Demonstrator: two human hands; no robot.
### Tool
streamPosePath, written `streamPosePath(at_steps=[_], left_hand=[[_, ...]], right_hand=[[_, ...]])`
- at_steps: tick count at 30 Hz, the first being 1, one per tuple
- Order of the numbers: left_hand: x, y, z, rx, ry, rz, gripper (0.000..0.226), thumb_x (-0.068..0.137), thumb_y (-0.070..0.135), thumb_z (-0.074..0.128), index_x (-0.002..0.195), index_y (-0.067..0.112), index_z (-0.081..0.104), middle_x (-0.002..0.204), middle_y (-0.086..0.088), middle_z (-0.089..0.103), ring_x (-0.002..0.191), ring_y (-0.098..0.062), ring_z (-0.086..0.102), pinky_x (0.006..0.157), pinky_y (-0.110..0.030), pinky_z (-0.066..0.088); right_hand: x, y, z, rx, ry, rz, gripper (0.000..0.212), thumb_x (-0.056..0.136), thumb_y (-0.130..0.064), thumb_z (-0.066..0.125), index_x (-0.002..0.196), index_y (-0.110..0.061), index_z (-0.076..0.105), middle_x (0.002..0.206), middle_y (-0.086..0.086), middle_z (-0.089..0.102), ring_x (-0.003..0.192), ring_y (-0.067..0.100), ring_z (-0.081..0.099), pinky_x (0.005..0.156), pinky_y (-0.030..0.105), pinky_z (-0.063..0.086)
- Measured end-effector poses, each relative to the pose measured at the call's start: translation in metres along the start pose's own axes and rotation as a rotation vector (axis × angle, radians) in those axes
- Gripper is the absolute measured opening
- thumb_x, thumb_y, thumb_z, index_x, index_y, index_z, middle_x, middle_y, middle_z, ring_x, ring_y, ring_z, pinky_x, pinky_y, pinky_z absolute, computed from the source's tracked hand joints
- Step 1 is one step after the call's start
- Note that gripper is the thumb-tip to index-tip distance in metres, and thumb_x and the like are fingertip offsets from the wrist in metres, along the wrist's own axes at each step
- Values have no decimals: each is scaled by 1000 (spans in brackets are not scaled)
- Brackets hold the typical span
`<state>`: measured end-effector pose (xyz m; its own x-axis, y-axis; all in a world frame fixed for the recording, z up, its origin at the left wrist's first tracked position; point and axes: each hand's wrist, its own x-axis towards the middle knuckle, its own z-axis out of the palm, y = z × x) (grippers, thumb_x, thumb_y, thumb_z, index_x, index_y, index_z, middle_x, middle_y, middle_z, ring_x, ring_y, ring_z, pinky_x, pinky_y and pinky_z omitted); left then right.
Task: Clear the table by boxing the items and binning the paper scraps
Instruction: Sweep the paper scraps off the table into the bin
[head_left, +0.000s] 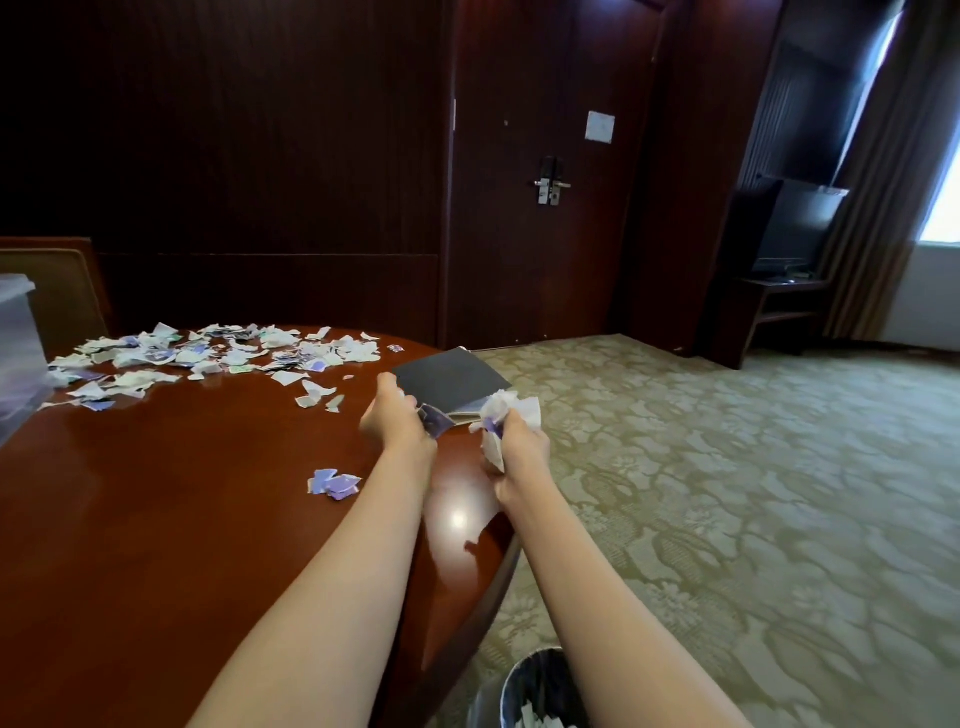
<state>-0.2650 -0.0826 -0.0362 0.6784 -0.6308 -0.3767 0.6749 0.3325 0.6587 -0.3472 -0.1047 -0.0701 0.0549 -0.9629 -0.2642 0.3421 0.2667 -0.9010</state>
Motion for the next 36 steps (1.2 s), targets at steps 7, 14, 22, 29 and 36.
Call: streamPosePath(at_steps=[7,14,22,29,36], left_hand=[[-26,-56,28,72,-43,-53,24,85,21,56,64,12,49,67,-3,53,52,-16,49,48,-22,41],[-41,-101,41,85,-118,-165,26,81,17,56,60,12,42,61,-4,45,50,-19,40,49,-24,34],[-59,-158,42,96,-143,-299,26,85,12,53,64,10,39,64,-3,41,48,-16,41,47,-23,38],[-46,-210,24,183,-78,-359,26,86,14,54,64,9,41,64,-4,43,47,-16,43,45,-24,40],[-22,-258,-1,281,10,-405,25,84,12,53,63,9,41,62,-3,41,47,-17,43,41,-22,42]], right_hand=[[-4,-18,-20,148,71,-142,24,89,-3,44,69,-12,54,71,6,58,67,21,56,63,31,46],[16,-20,-63,124,203,-175,25,89,-6,45,67,-13,55,71,6,59,63,18,55,61,32,46],[39,-8,-118,128,327,-164,24,88,-8,45,66,-12,56,69,5,60,65,22,57,67,35,48],[67,31,-155,94,419,-66,24,88,-7,45,67,-10,57,68,6,61,68,24,59,68,37,50],[95,79,-187,98,467,97,17,88,-5,44,82,-3,61,78,11,62,62,20,56,54,27,46]])
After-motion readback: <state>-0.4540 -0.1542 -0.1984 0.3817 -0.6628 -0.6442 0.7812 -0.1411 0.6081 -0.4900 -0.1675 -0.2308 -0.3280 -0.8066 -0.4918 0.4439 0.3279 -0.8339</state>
